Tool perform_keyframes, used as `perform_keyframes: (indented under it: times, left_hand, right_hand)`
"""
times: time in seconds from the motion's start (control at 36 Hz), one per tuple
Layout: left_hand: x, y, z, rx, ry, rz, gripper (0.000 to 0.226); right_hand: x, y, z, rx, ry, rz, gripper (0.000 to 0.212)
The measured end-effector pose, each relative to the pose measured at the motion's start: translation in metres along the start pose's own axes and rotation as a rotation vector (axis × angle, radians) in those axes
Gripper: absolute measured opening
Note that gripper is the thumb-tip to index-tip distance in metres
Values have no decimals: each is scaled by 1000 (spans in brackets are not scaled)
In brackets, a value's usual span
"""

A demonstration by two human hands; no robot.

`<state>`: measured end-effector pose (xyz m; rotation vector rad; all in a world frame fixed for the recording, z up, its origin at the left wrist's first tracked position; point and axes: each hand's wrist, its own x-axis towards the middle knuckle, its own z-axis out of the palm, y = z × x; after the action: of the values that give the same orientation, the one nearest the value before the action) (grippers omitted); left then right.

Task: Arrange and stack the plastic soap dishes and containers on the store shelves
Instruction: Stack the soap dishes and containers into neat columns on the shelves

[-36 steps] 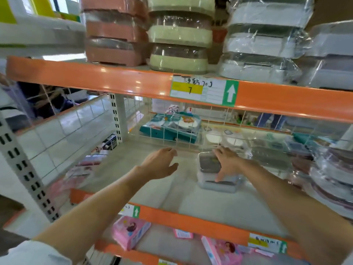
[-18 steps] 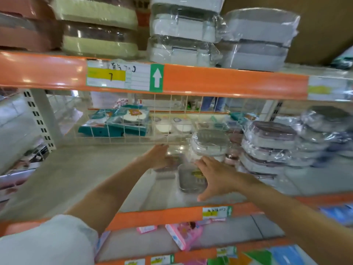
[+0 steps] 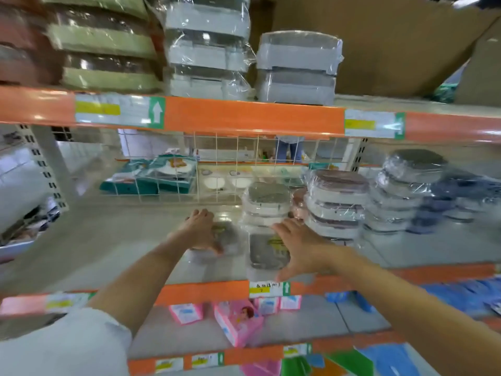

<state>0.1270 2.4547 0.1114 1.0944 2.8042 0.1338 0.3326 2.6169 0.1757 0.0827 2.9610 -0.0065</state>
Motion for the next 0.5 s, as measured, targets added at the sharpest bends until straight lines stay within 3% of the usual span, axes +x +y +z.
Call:
perform_keyframes:
  times: [0.19,0.31,0.42,0.5]
  left_hand:
    - [-63,37,-30,-8,58,-4,102]
    - [-105,69,-61,-24,94,-9,117]
    - [-147,92,-100,-50,124,-23,100]
    - [-178,107,-130,-31,176,-33,109]
  right_hand:
    - [-49,12,-14,13,86,-74,115]
    - [-84,18,-31,46,113,-86,119]
    - [-118,24,-54,91,202,-112,117]
    - [-140,26,-75,152,264,-132,114]
